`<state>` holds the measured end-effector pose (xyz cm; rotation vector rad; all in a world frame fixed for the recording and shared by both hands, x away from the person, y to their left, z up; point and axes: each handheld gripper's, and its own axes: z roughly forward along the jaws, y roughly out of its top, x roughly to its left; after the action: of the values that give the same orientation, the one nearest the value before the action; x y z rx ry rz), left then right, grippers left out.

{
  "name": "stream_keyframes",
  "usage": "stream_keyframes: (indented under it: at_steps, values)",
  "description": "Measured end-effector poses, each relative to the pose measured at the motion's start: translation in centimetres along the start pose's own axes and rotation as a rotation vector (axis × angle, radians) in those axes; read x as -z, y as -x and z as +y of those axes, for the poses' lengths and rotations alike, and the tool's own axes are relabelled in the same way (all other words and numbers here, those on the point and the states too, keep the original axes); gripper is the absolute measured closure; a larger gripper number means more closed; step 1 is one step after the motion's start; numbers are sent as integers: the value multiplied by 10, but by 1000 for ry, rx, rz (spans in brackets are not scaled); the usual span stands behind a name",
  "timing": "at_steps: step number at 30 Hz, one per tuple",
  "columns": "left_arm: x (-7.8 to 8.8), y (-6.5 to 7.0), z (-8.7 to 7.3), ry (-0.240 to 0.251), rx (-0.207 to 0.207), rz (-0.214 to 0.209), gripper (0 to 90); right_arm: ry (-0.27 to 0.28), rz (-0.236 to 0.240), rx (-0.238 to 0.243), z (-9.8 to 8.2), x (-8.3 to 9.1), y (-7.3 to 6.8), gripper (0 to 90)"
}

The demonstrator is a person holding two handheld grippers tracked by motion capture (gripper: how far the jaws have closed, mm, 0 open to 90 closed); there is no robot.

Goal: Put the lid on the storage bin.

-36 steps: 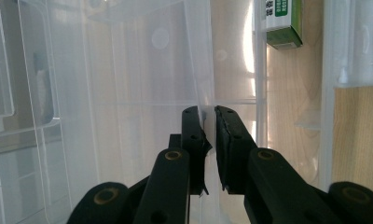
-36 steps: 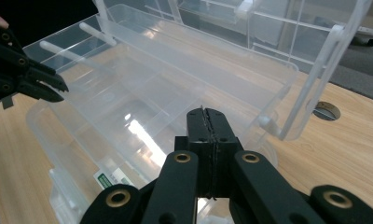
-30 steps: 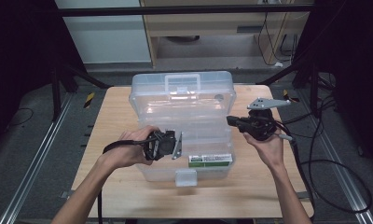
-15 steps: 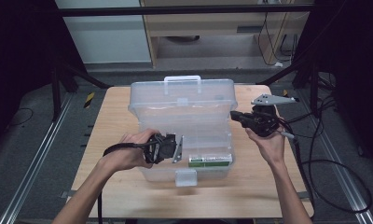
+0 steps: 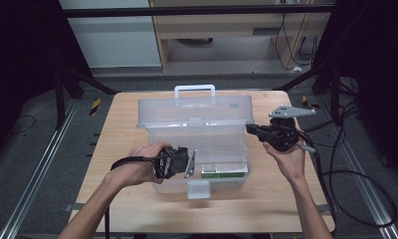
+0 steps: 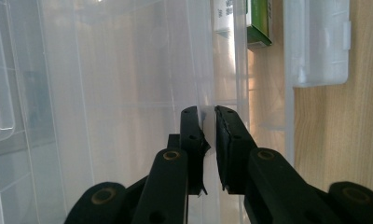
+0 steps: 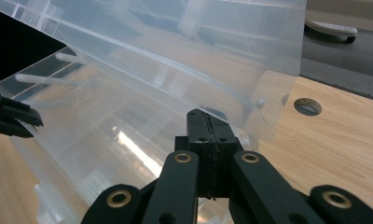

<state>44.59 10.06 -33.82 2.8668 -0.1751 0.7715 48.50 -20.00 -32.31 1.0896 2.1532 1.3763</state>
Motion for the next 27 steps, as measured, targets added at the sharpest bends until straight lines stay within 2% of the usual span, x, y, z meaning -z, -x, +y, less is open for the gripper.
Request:
stream_keyframes:
  at_steps: [8, 12, 16, 21, 22, 23, 26, 27]
  values:
    - [1, 1, -2, 5, 33, -8, 788, -8, 13, 10, -8, 4, -2, 900]
    - [10, 1, -5, 51, 58, -2, 741, -9, 16, 16, -9, 5, -3, 900]
    - [23, 0, -10, 86, 97, 18, 737, -11, 17, 17, -10, 5, -3, 900]
    - [33, -3, -24, 127, 189, 52, 727, -15, 17, 19, -11, 6, -3, 900]
    - [35, -3, -29, 142, 227, 57, 730, -17, 18, 17, -11, 6, -3, 900]
    - [35, -3, -31, 148, 239, 61, 739, -18, 18, 18, -12, 6, -3, 900]
    - [36, -2, -45, 171, 318, 69, 750, -19, 19, 20, -12, 6, -3, 900]
    - [36, -2, -48, 175, 332, 71, 750, -19, 19, 22, -13, 6, -4, 900]
